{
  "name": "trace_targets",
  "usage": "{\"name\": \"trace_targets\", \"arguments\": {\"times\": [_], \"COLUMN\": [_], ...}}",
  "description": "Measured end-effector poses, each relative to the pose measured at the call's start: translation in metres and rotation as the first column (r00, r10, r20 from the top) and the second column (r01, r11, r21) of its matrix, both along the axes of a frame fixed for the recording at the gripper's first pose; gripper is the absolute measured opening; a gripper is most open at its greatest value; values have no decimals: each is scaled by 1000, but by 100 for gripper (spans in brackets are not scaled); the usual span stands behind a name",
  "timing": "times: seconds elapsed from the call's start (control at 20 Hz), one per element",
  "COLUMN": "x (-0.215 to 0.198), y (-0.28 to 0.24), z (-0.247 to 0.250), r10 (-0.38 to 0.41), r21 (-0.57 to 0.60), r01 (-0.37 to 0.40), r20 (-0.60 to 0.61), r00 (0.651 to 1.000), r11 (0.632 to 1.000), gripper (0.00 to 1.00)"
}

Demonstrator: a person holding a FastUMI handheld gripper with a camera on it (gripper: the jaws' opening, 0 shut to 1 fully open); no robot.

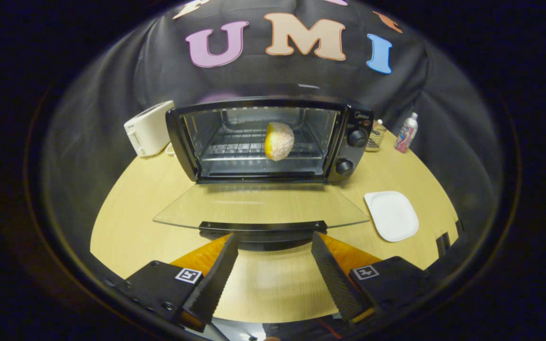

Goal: Open the toaster oven, put the food inside, and close the toaster oven door.

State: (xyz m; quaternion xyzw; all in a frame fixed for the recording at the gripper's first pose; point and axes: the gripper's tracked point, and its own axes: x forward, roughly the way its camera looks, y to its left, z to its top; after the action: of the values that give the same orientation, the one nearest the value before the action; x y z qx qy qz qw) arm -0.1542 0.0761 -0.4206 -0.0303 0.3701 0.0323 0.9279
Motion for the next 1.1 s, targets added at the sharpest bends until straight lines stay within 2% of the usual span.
{"name": "trace_targets", "arguments": {"times": [0.7, 1.1], "x": [53, 116], "y": [21, 31], "z": [56, 69], "r10": [-7, -38], "r21": [54, 118], "r01": [-1, 16], "r20": [147, 189], "r00": [989, 981], "r11": [999, 993], "gripper": [100, 100]}}
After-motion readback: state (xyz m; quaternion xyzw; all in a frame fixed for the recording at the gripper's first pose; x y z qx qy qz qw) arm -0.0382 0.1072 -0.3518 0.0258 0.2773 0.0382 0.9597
